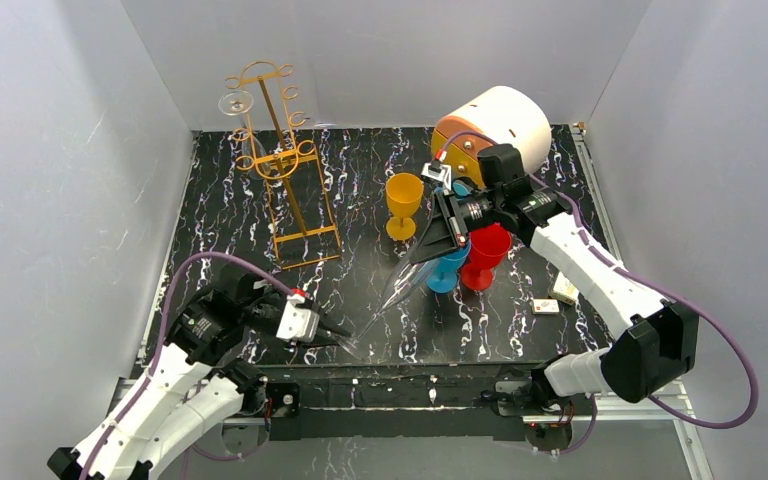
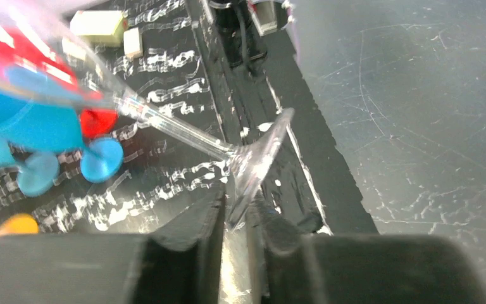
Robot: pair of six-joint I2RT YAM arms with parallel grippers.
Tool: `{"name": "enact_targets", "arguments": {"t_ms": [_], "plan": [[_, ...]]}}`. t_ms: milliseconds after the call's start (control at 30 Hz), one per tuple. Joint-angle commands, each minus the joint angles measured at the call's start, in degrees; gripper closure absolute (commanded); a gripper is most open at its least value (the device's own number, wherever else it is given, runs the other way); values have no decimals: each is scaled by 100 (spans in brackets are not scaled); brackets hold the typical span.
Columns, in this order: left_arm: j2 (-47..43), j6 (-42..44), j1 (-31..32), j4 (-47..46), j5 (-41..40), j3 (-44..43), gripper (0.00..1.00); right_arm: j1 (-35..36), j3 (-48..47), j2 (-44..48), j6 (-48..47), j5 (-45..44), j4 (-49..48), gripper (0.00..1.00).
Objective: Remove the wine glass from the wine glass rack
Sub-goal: Place the wine glass at the center of the board.
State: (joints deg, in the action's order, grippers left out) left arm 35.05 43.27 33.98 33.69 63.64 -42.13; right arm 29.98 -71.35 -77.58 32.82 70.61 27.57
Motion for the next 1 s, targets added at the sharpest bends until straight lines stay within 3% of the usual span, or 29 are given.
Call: {"name": "enact_targets", "arguments": {"t_ms": [0, 33, 100, 233, 467, 567, 600, 967], "plan": [[31, -764, -75, -340, -587, -113, 75, 208, 78, 188, -131, -229, -317, 99], [-12, -1069, -75, -480, -744, -104, 70, 210, 70, 183, -141, -289, -312, 99], [-140, -1360, -75, -610, -1023, -94, 69, 208, 75, 204, -183, -482, -330, 99], [-374, -1456, -76, -626, -1325, -49, 54, 210, 10, 198, -170, -618, -449, 99], [-498, -1803, -75, -758, -1615, 99, 40, 209, -153, 83, -273, -652, -276, 99], [-477, -1891, -75, -757, -1708, 77, 8, 210, -255, 52, -434, -752, -63, 99], [-480, -1919, -75, -758, -1748, 74, 3, 210, -283, 50, -466, -781, -13, 99], [-833, -2044, -75, -691, -2198, 46, 2, 210, -617, 98, -866, -1607, 634, 99]]}}
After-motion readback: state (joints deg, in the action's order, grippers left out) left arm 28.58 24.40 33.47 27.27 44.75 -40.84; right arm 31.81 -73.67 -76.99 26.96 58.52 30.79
